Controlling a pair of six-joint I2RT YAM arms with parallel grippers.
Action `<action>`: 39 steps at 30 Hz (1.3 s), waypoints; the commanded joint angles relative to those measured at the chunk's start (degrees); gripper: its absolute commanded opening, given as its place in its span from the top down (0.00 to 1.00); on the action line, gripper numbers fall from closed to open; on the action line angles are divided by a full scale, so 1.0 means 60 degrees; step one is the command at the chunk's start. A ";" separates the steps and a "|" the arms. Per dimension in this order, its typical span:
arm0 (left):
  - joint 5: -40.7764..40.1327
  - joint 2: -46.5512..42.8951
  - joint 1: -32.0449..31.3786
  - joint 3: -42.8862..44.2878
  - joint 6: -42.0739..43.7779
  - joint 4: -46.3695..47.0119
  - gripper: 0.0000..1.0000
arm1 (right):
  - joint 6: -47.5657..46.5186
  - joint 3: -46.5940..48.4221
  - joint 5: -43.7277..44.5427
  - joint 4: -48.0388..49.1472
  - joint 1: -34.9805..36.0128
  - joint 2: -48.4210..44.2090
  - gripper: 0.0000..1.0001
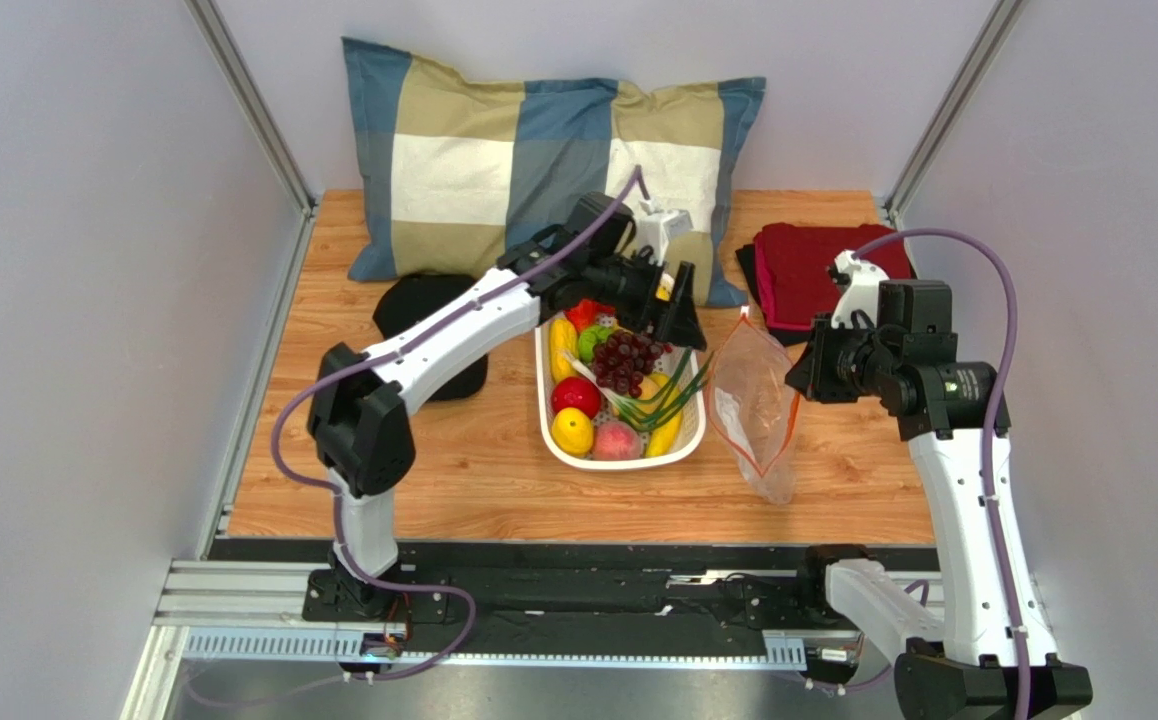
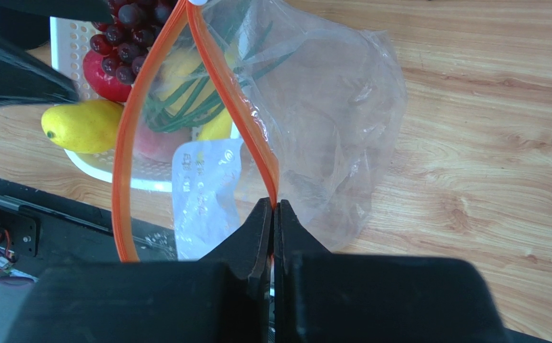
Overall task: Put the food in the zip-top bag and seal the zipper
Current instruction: Open the zipper of the food storage bag, then pick up the fake fruit from the bin.
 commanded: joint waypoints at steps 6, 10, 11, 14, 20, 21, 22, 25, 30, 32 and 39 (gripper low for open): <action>-0.1501 -0.2553 0.1337 -0.1776 0.1607 -0.0463 0.01 | 0.0744 -0.0182 -0.0507 0.0342 -0.0026 0.0017 1.00; -0.2177 -0.1764 0.1322 -0.1352 0.1887 -0.1300 0.01 | 0.0890 -0.0314 -0.0566 0.0444 -0.0040 -0.0027 1.00; -0.2483 -0.1544 0.1293 -0.0988 0.1960 -0.1476 0.01 | 0.0919 -0.0329 -0.0580 0.0459 -0.0040 -0.0041 1.00; -0.3026 -0.0753 0.1045 -0.0270 0.2369 -0.2063 0.01 | 0.0978 -0.0300 -0.0610 0.0488 -0.0040 0.0031 1.00; -0.4402 0.0390 0.0429 0.0465 0.2781 -0.2634 0.02 | 0.1139 -0.0241 -0.0625 0.0517 -0.0026 0.0178 1.00; -0.4463 0.0609 0.0342 0.0494 0.2810 -0.2693 0.05 | 0.1154 -0.0241 -0.0654 0.0517 -0.0040 0.0222 1.00; -0.4565 0.0713 0.0297 0.0553 0.2839 -0.2708 0.06 | 0.1183 -0.0256 -0.0683 0.0517 -0.0040 0.0237 1.00; -0.5004 0.1123 0.0121 0.0816 0.2884 -0.2927 0.10 | 0.1242 -0.0256 -0.0727 0.0532 -0.0040 0.0237 1.00; -0.5181 0.1884 0.0004 0.1314 0.2898 -0.3614 0.19 | 0.1418 -0.0183 -0.0800 0.0532 -0.0040 0.0295 1.00; -0.5138 0.2017 0.0004 0.1447 0.2884 -0.3763 0.22 | 0.1520 -0.0168 -0.0873 0.0532 -0.0040 0.0310 1.00; -0.5401 0.2208 0.0004 0.1476 0.2957 -0.4040 0.36 | 0.2120 -0.0066 -0.1532 0.0634 -0.0026 0.0354 1.00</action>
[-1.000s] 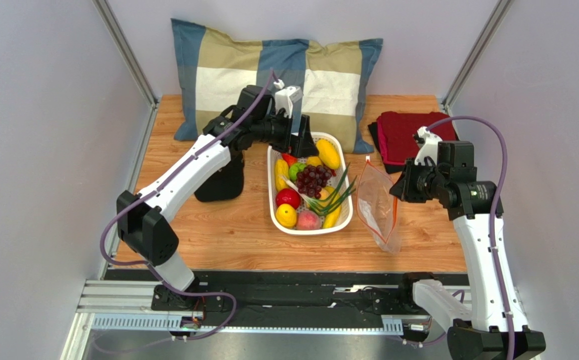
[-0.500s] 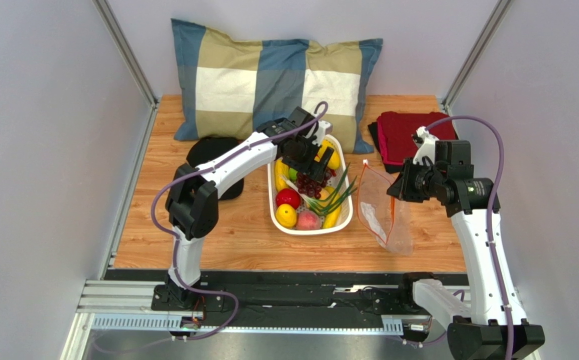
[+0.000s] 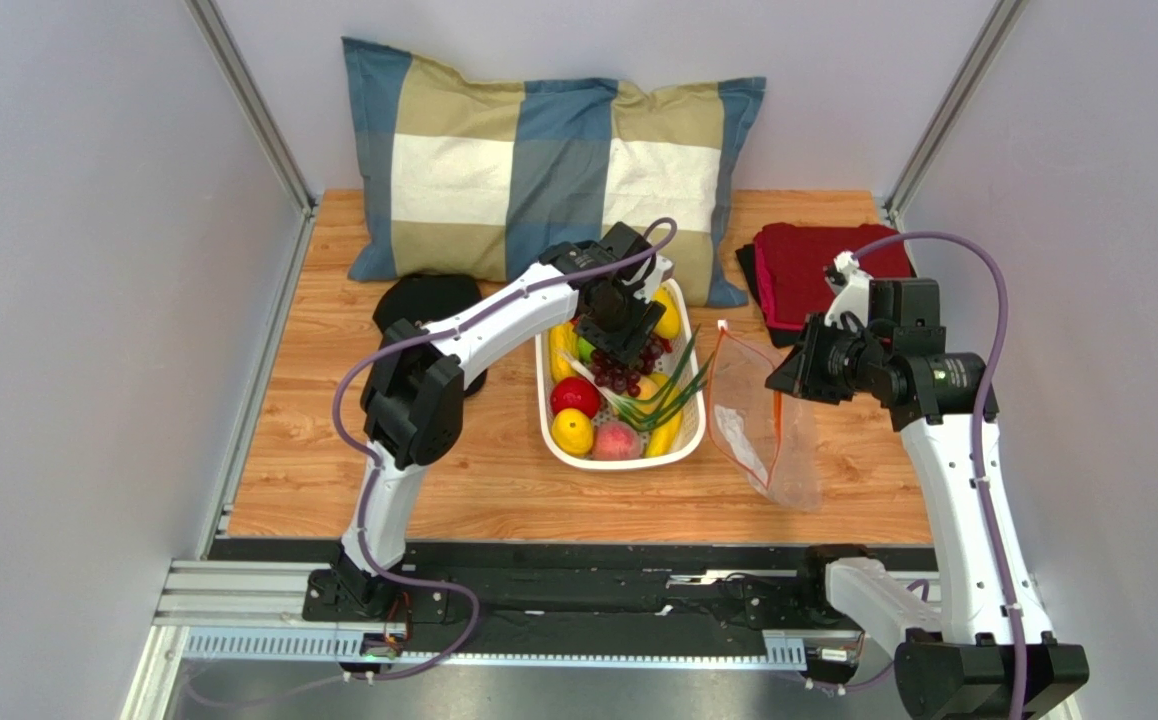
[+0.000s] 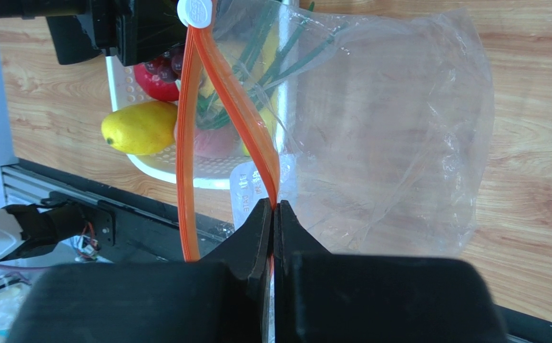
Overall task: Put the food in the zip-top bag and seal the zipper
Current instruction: Pick up the fake fruit from the bin.
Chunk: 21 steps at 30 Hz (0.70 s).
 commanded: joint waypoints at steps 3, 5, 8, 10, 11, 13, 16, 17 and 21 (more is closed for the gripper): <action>-0.0111 0.0332 -0.0040 0.0453 0.0258 -0.0726 0.33 | 0.0854 0.0365 -0.0885 0.0540 -0.0037 0.0001 1.00; 0.0107 0.0347 -0.0040 0.0527 0.0287 -0.0742 0.36 | 0.1030 0.0409 -0.1134 0.0628 -0.0022 -0.0014 1.00; 0.0430 0.0187 -0.0040 0.0717 0.0419 -0.0844 0.59 | 0.1381 0.0380 -0.1471 0.0876 -0.0036 -0.0175 1.00; 0.0490 -0.0003 -0.0054 0.0776 0.0536 -0.0889 0.72 | 0.1470 0.0278 -0.1545 0.0936 -0.0066 -0.0248 1.00; 0.0519 -0.0280 -0.0025 0.0761 0.0551 -0.0889 0.84 | 0.1542 0.0219 -0.1589 0.1008 -0.0095 -0.0248 1.00; 0.0519 -0.0589 0.0004 0.0717 0.0595 -0.0874 0.95 | 0.1645 -0.0102 -0.1823 0.1111 -0.0270 -0.0263 1.00; 0.0680 -0.1087 0.0092 0.0731 0.0610 -0.0889 1.00 | 0.1821 -0.0717 -0.2320 0.1374 -0.0943 -0.0117 1.00; 0.0811 -0.1306 0.0150 0.0717 0.0595 -0.0874 1.00 | 0.1880 -0.0864 -0.2466 0.1520 -0.1104 -0.0059 1.00; 0.1090 -0.1776 0.0253 0.0819 0.0507 -0.0786 1.00 | 0.1881 -0.1377 -0.3170 0.1873 -0.1822 0.0176 1.00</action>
